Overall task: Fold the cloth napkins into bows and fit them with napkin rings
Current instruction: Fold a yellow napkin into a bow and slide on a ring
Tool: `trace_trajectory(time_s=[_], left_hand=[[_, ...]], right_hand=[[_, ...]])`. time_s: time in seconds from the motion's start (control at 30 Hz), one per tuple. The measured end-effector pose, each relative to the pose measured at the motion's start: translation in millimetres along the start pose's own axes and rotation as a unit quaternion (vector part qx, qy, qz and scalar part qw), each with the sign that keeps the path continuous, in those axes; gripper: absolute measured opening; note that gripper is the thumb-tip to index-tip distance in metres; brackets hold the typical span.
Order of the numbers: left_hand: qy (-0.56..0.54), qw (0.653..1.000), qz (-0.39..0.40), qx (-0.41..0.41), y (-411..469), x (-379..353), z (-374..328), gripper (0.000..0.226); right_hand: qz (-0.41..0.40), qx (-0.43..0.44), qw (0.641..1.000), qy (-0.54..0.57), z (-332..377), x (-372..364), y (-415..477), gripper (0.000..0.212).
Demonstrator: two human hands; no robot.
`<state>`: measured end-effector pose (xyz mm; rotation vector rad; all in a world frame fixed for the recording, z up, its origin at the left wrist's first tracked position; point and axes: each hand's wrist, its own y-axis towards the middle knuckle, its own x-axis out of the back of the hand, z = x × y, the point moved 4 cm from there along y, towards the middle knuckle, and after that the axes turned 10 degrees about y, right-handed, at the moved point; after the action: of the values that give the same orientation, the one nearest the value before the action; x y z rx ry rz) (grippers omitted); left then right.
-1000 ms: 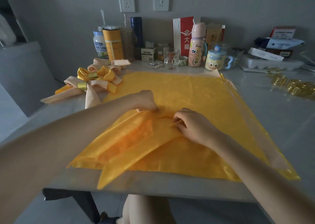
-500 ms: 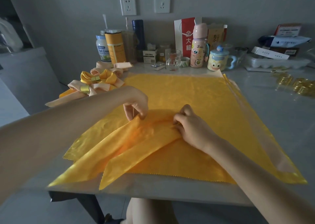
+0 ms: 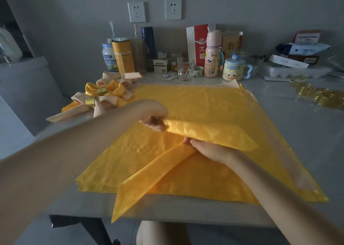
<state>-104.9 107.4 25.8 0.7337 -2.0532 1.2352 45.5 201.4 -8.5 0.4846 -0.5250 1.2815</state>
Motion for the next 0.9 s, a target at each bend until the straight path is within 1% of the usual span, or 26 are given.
trace_trajectory(time_s=[0.07, 0.1, 0.13, 0.2, 0.23, 0.27, 0.3, 0.33, 0.4, 0.43, 0.57, 0.63, 0.67, 0.73, 0.77, 0.8, 0.83, 0.9], left_hand=[[-0.013, 0.999, -0.042, -0.027, -7, -9, -2, 0.018], [-0.006, 0.997, -0.057, -0.047, -12, -15, 0, 0.014], [0.002, 0.996, -0.067, -0.064, -16, -16, 2, 0.013], [0.035, 0.991, -0.089, -0.091, -18, -10, 7, 0.018], [0.058, 0.989, -0.100, -0.096, -22, -9, 8, 0.020], [0.082, 0.985, -0.115, -0.102, -26, -10, 9, 0.022], [0.106, 0.980, -0.133, -0.106, -32, -14, 10, 0.022], [0.121, 0.974, -0.155, -0.111, -36, -18, 10, 0.020], [0.113, 0.971, -0.184, -0.105, -40, -26, 11, 0.016], [0.095, 0.973, -0.189, -0.096, -39, -30, 11, 0.017], [-0.033, 0.982, -0.182, -0.037, -32, -35, 15, 0.025], [-0.124, 0.980, -0.152, -0.015, -35, -40, 16, 0.024], [-0.181, 0.975, -0.133, -0.010, -38, -43, 15, 0.021], [-0.298, 0.950, -0.086, -0.013, -46, -48, 16, 0.019], [-0.330, 0.941, -0.071, -0.015, -47, -48, 19, 0.019], [-0.333, 0.940, -0.068, -0.014, -49, -49, 24, 0.020], [-0.294, 0.952, -0.082, -0.013, -49, -48, 32, 0.023], [-0.142, 0.980, -0.134, -0.026, -52, -48, 46, 0.027]], right_hand=[[0.005, -0.053, 0.992, 0.117, -7, 6, 1, 0.021], [0.006, -0.073, 0.980, 0.186, -8, 7, 1, 0.021], [0.003, -0.076, 0.965, 0.252, -8, 9, 2, 0.021], [0.003, -0.081, 0.926, 0.369, -9, 11, 1, 0.024], [0.008, -0.090, 0.911, 0.402, -7, 12, 0, 0.025], [0.011, -0.098, 0.910, 0.403, -6, 11, -1, 0.025], [0.016, -0.103, 0.922, 0.373, -5, 10, -3, 0.027], [0.020, -0.104, 0.943, 0.315, -3, 8, -3, 0.030], [0.020, -0.090, 0.973, 0.211, 2, 5, -5, 0.034], [0.016, -0.080, 0.980, 0.181, 4, 3, -5, 0.036], [0.013, -0.058, 0.984, 0.167, 13, 0, -8, 0.049], [0.036, -0.044, 0.993, 0.108, 16, -2, -9, 0.055], [0.048, -0.041, 0.996, 0.064, 17, -4, -10, 0.053], [0.059, -0.030, 0.998, -0.007, 19, -8, -11, 0.041], [0.055, -0.017, 0.998, -0.030, 19, -9, -11, 0.038], [0.046, -0.009, 0.998, -0.049, 19, -10, -10, 0.036], [0.031, -0.007, 0.998, -0.060, 18, -11, -10, 0.035], [-0.011, -0.004, 0.998, -0.055, 17, -12, -10, 0.033]])
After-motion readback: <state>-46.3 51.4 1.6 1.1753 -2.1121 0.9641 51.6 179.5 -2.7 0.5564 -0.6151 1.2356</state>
